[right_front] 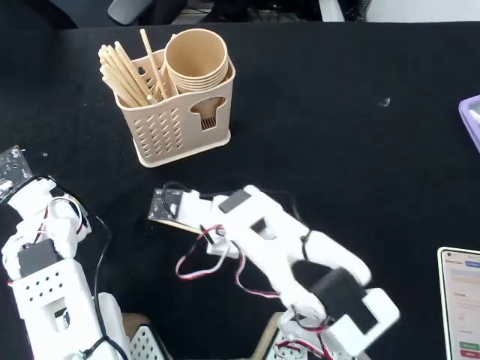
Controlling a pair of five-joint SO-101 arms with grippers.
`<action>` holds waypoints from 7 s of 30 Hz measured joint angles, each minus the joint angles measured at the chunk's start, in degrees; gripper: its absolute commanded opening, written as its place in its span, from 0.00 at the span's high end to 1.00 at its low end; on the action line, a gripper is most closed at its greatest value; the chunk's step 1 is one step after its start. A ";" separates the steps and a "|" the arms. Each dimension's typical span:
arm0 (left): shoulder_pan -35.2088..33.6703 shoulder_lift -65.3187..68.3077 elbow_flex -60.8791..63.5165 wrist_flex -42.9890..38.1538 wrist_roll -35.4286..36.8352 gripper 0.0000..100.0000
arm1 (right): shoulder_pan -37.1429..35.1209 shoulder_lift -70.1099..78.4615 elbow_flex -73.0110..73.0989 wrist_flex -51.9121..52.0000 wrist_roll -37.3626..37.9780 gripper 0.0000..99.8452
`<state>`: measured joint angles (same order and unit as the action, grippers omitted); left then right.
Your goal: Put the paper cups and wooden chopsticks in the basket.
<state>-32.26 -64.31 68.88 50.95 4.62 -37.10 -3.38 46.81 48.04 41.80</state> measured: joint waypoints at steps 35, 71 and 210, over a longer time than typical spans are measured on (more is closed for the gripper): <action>0.00 0.00 0.00 0.00 0.00 0.88 | 3.43 -6.24 2.20 0.88 -0.70 0.87; 0.00 0.00 0.00 0.00 0.00 0.88 | 5.45 -26.29 -12.04 19.69 -0.53 0.99; 22.59 -39.38 27.25 21.71 -2.81 0.97 | 36.22 -99.78 49.76 26.29 -50.11 0.95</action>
<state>-9.67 -103.69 96.13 72.66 1.80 -0.88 -103.16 96.57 74.33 -8.31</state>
